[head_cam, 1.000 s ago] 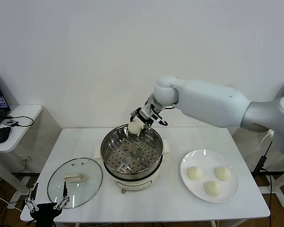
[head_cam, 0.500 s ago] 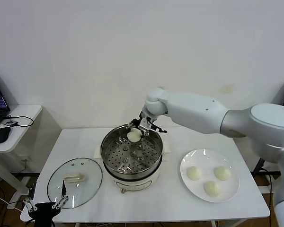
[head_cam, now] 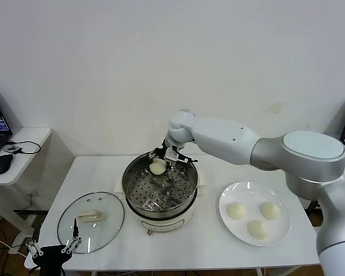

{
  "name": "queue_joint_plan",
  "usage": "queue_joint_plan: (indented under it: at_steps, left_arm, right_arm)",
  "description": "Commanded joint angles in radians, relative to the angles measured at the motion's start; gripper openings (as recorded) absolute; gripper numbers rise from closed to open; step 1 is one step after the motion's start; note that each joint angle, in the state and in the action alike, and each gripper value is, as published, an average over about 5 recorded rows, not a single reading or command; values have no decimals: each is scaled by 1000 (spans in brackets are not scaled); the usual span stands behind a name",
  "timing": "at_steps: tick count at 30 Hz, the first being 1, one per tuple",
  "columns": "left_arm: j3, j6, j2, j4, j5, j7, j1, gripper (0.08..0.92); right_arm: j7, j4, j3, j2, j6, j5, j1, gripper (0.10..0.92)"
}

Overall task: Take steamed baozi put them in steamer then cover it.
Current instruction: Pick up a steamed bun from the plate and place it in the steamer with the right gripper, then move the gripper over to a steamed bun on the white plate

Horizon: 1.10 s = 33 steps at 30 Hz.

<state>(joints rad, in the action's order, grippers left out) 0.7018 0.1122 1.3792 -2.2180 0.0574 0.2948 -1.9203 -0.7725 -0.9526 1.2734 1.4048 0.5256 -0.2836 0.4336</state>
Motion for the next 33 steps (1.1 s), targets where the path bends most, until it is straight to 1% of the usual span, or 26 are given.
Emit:
queue_joint_plan:
  at_steps: [1, 3, 4, 8, 11, 14, 19, 24, 28, 33]
  left_arm:
    - [0, -2, 0, -9, -1, -1, 1, 823]
    - [1, -4, -1, -14, -2, -2, 2, 823]
    - [1, -5, -2, -17, -2, -3, 2, 823]
    - [4, -14, -7, -31, -5, -7, 5, 823]
    - [2, -20, -11, -38, -6, -10, 7, 823]
    - [-3, -24, -16, -39, -6, -13, 11, 823]
    - [-13, -28, -25, -34, -5, -15, 19, 823]
    - [-21, -26, -27, -31, -4, -14, 16, 823]
    - [-23, -25, -26, -29, -2, -12, 13, 823]
    - [-23, -25, -20, -24, 0, -12, 15, 823]
  right_arm:
    - [-7, -16, 10, -7, 2, 67, 38, 803]
    - [-52, -80, 19, -47, -68, 154, 86, 818]
    - [-84, -121, 22, -71, -129, 200, 114, 820]
    - [-213, -302, 28, -210, -456, 353, 231, 822]
    - [-253, -418, 31, -346, -648, 432, 290, 823]
    - [-262, -535, 41, -489, -773, 496, 320, 823]
    - [-244, -712, 86, -710, -866, 522, 327, 823]
    - [-222, -807, 127, -888, -884, 485, 282, 823]
    - [-204, -846, 152, -956, -871, 438, 216, 823]
    - [-180, -849, 81, -984, -890, 391, 56, 823]
